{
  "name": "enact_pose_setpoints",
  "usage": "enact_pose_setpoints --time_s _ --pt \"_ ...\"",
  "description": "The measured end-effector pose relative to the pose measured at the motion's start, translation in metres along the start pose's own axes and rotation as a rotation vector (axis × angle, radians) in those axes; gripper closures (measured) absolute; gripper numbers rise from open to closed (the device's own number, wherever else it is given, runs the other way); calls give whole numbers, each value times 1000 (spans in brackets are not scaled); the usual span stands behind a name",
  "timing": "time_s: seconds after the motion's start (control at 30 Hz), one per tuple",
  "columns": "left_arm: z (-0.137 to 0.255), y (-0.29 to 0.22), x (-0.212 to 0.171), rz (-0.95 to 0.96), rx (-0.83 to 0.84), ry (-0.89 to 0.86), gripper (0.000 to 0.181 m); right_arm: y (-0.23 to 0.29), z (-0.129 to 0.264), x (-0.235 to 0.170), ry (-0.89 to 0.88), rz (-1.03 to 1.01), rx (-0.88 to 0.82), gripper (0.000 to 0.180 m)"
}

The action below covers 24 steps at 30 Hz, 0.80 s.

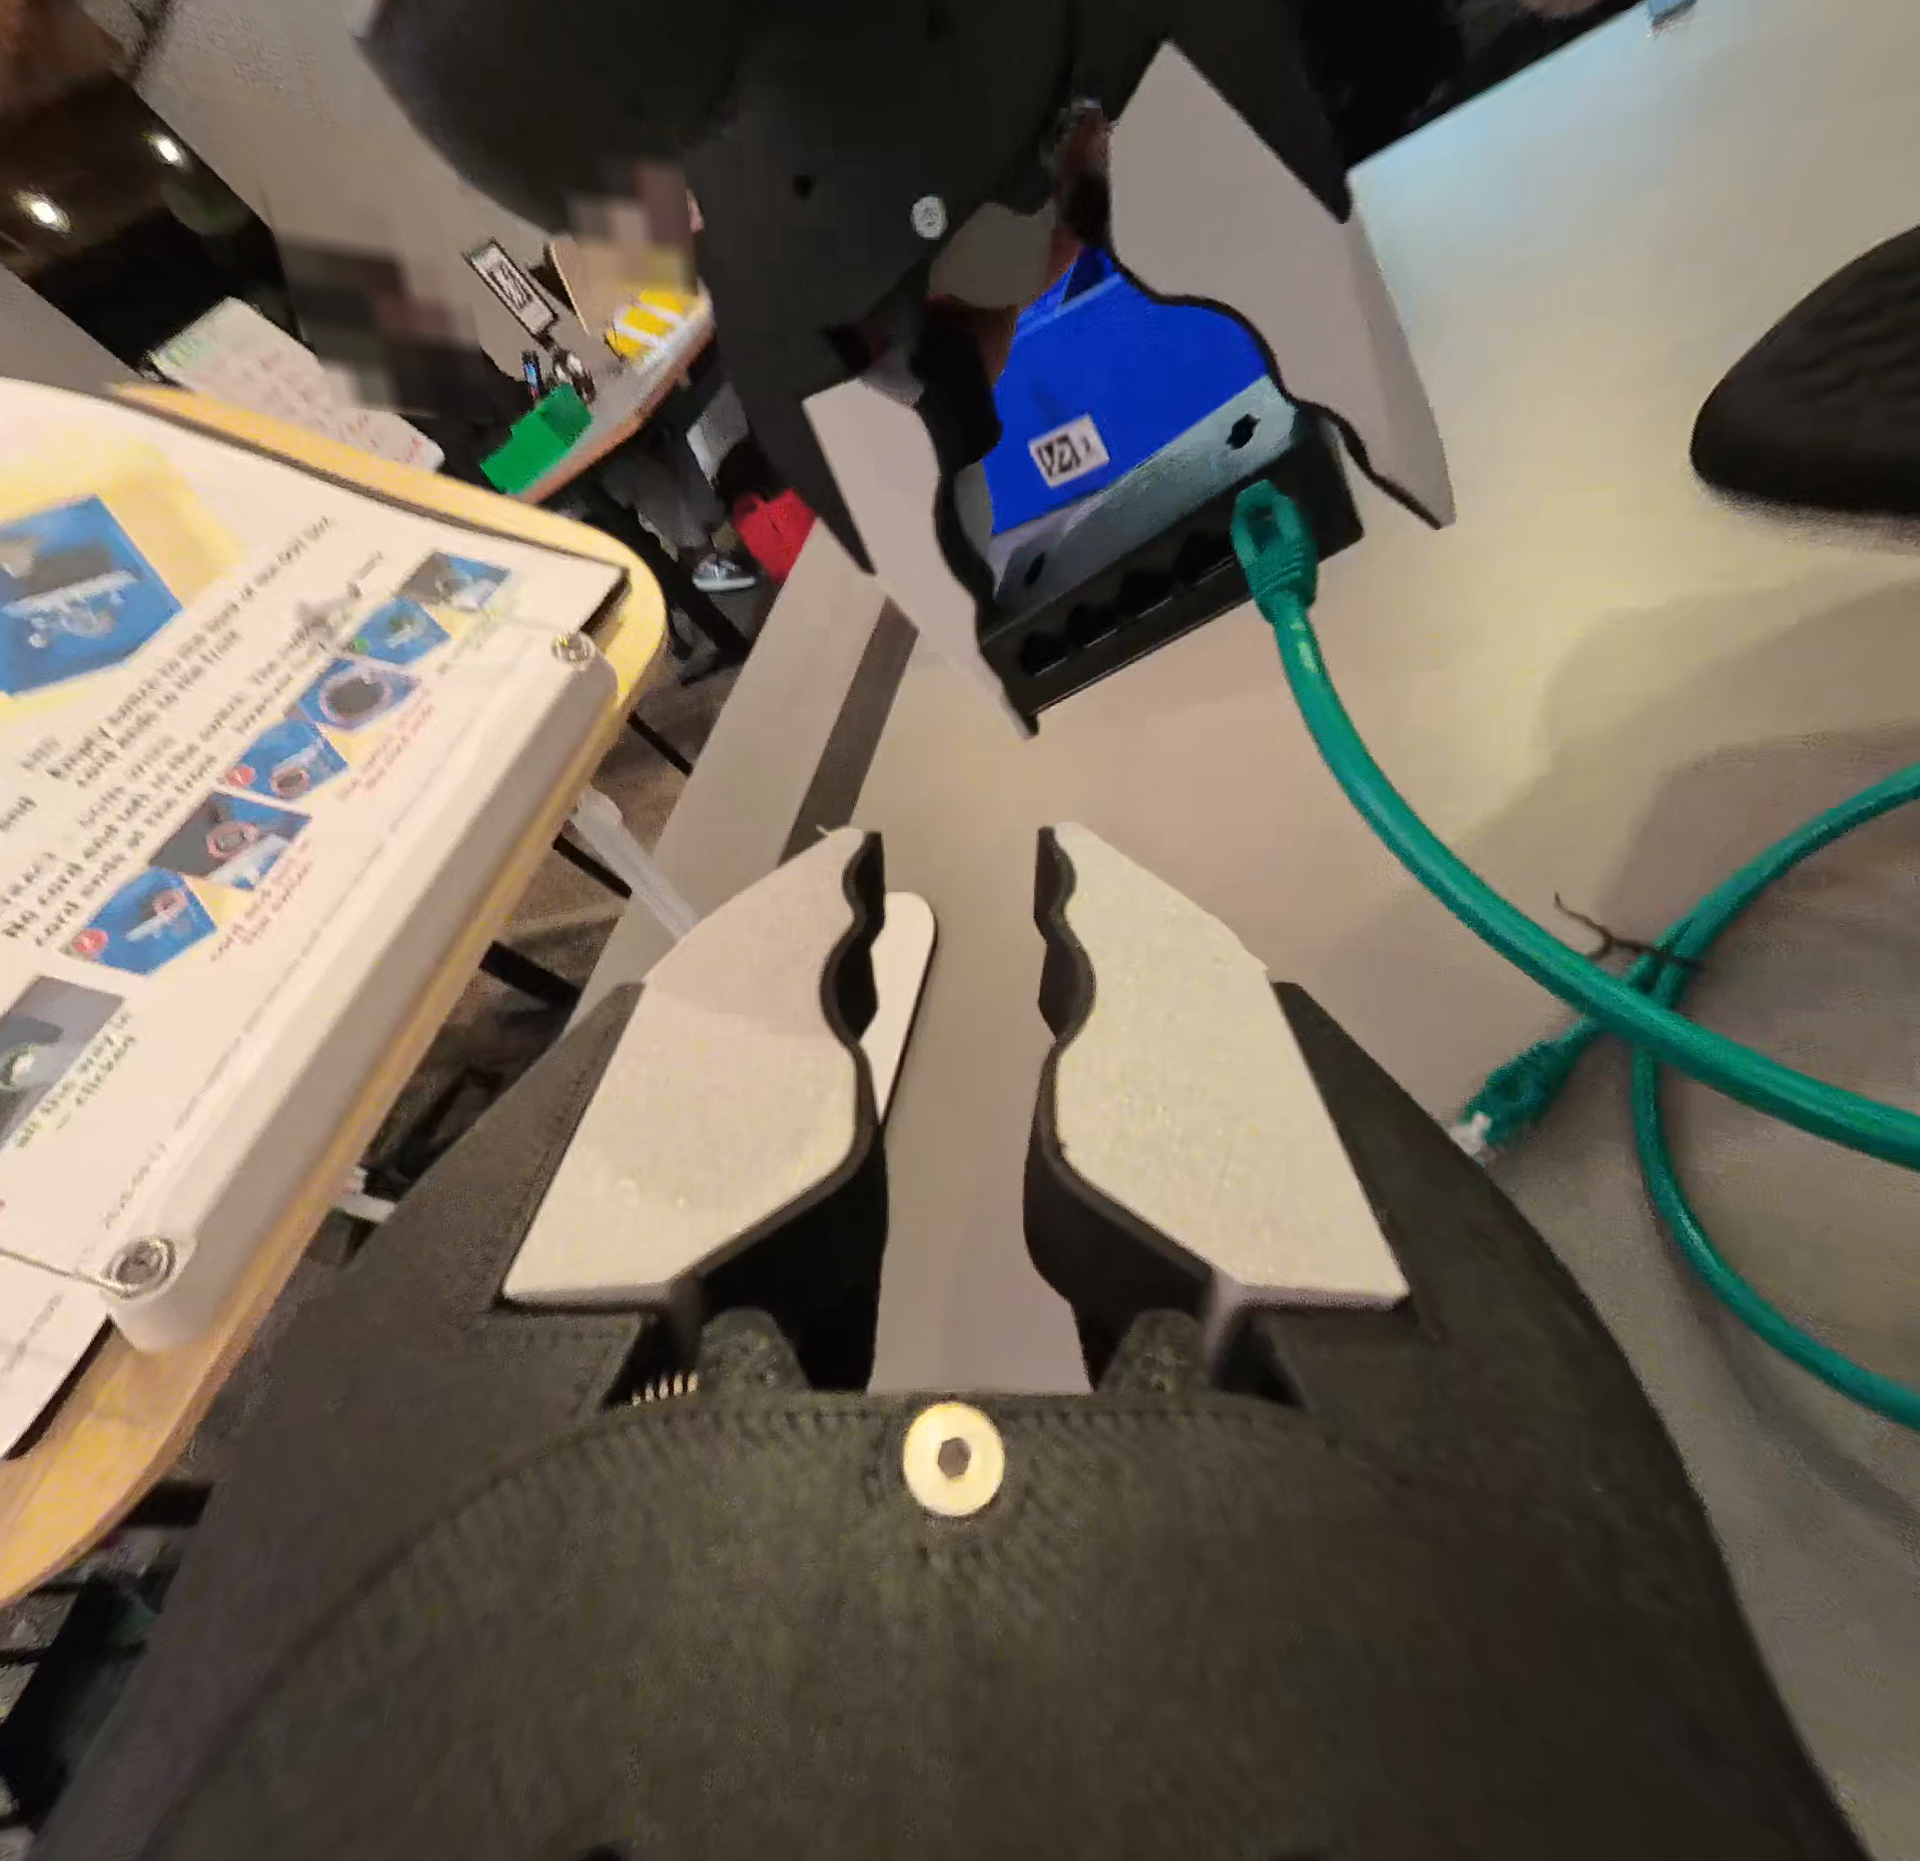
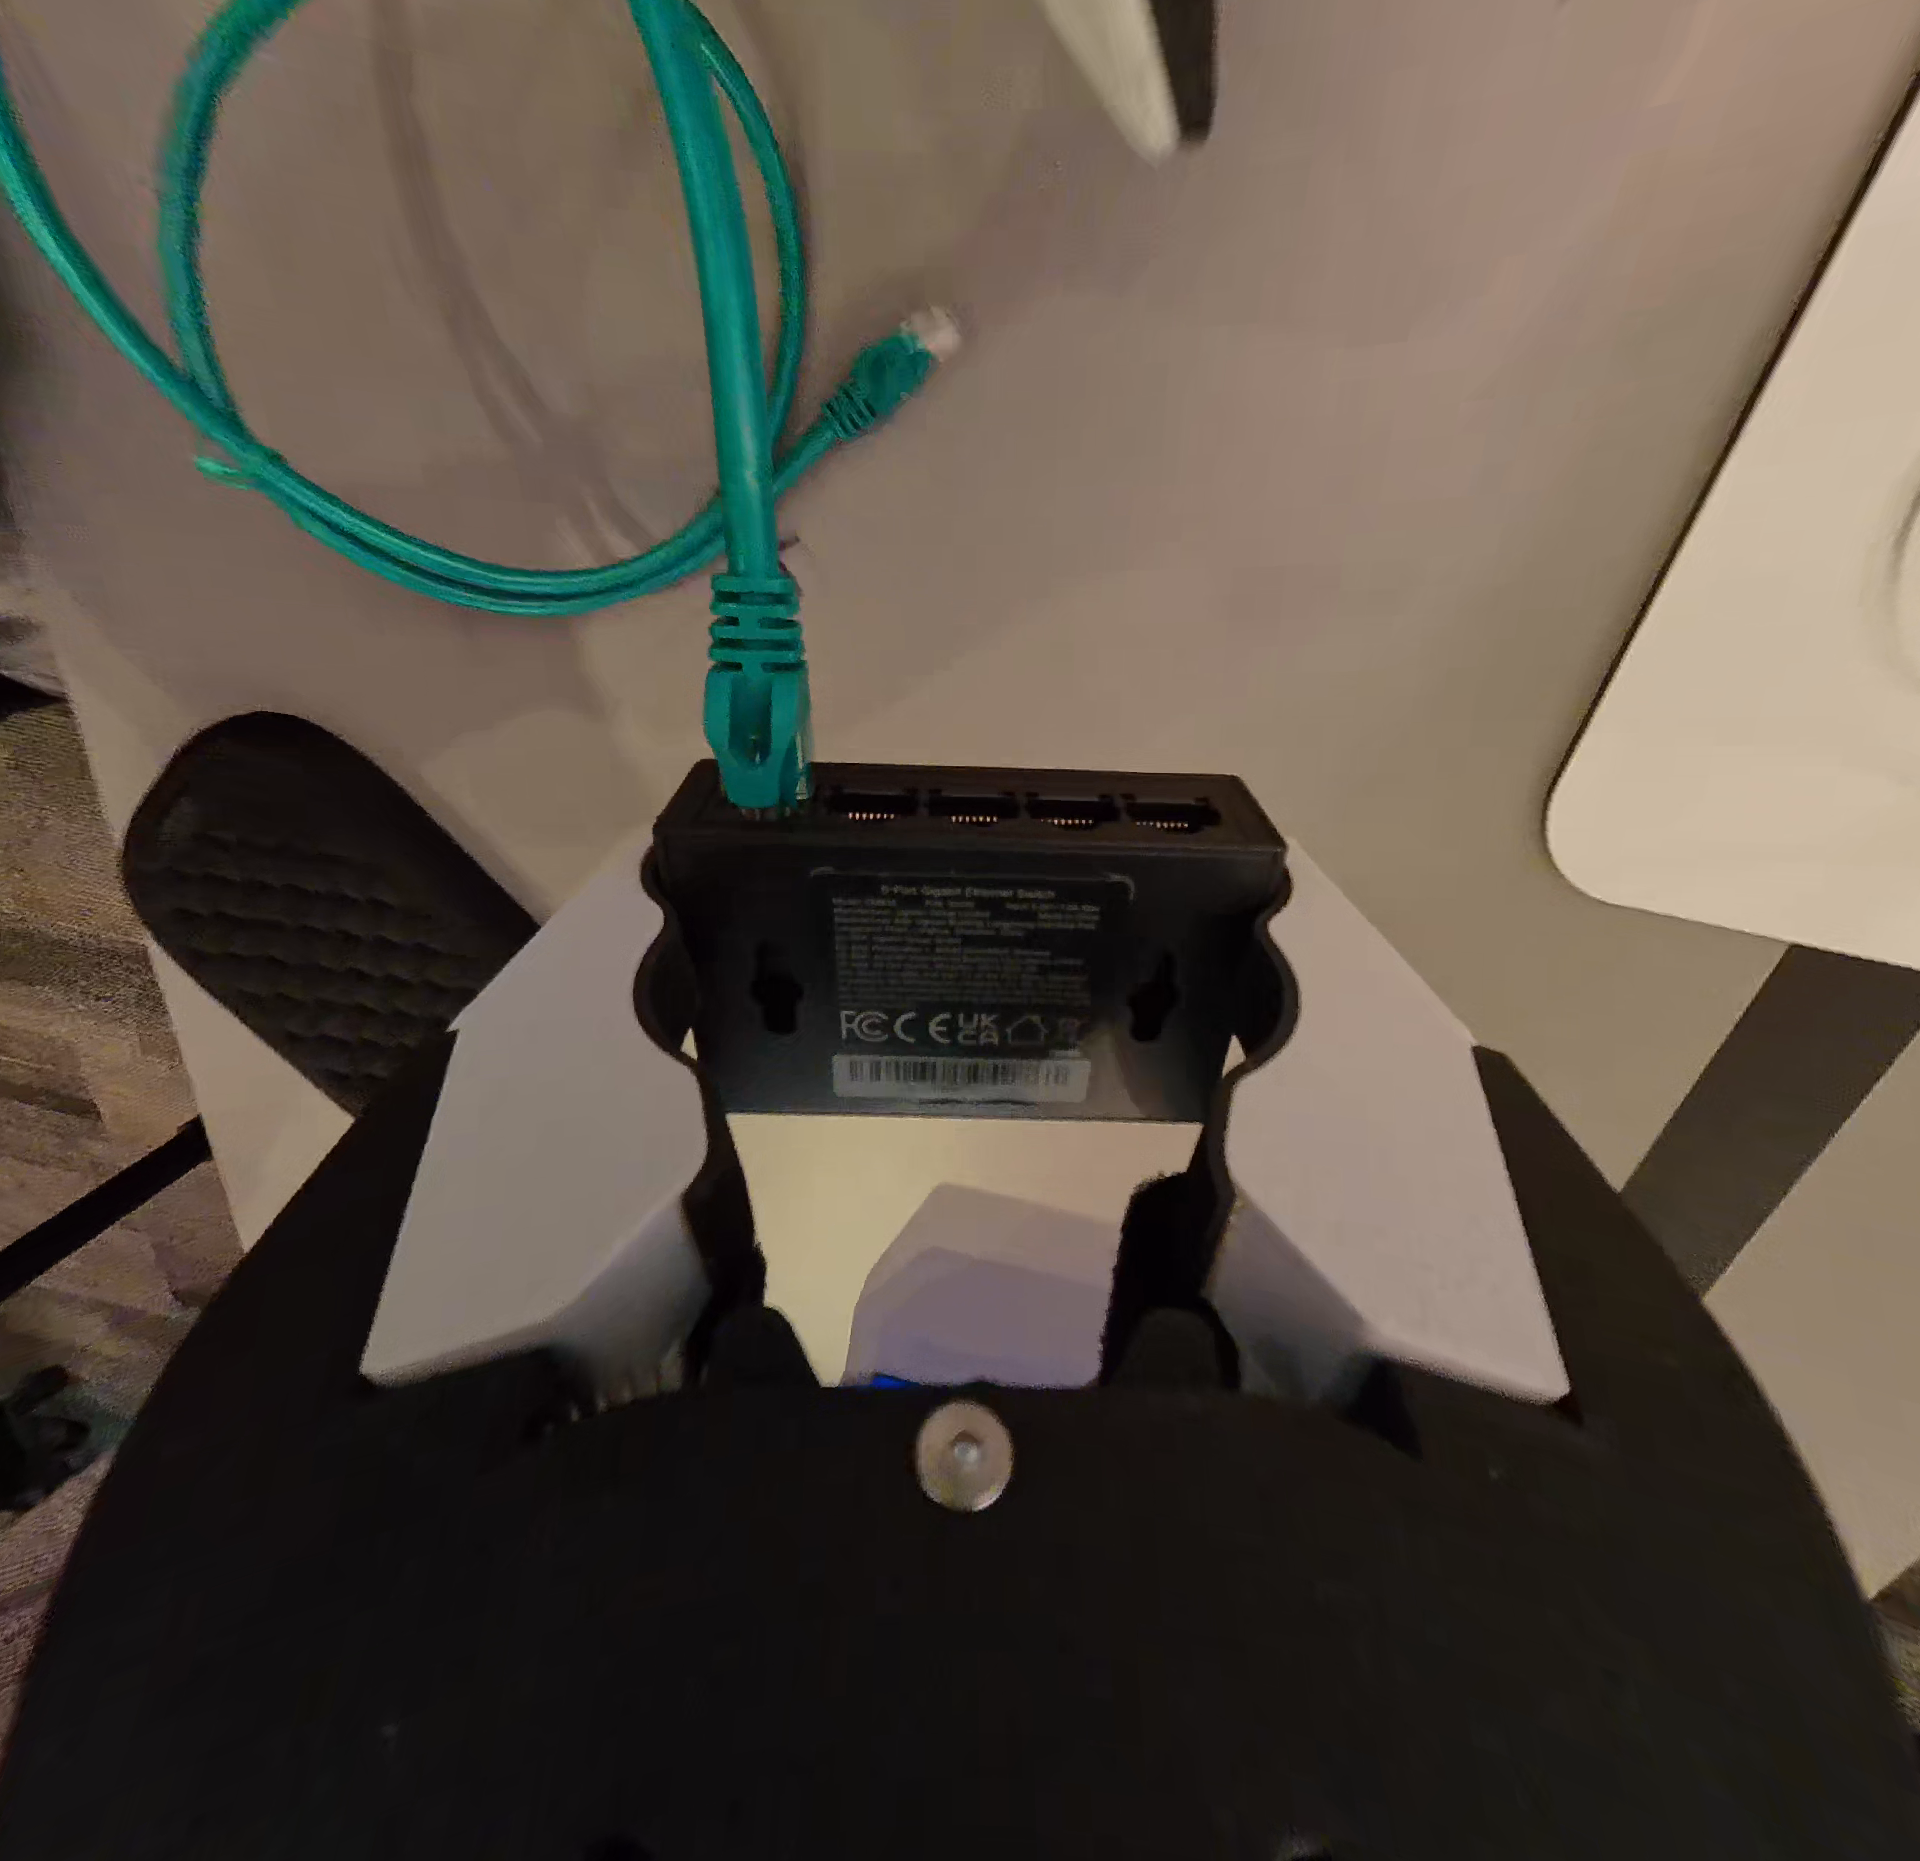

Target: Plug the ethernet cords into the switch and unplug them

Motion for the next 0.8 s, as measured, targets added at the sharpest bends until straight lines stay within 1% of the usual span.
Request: enact_pose_setpoints --time_s 0.27,0.43,0.5,0.6,0.73,0.8 --pt "-7 -5 -9 8 -49 61 154 -14 -55 -22 72 -62 -50 76" --pt "-12 -7 -14 6 -63 88 153 -24 -81 -27 100 -80 -105 76" --pt "-13 -8 -15 9 -71 91 154 -28 -88 -29 106 -92 -123 76" --pt "-14 -9 -18 12 -85 102 153 -29 -98 -29 88 -103 -96 76" --pt "-14 -10 -18 23 -94 96 154 -32 -97 -29 57 -124 -93 76" --pt "-14 -10 -18 17 -88 100 154 -33 -98 -29 83 -114 -109 81"
Point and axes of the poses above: each gripper's, where its closed fingertips meet, z back along the fingers, x out of its top, y = z × x across the jaws, the point moved 8 cm from there along z, back along the fingers, and after that the axes turned 9 degrees about z, right-handed, at the moved point
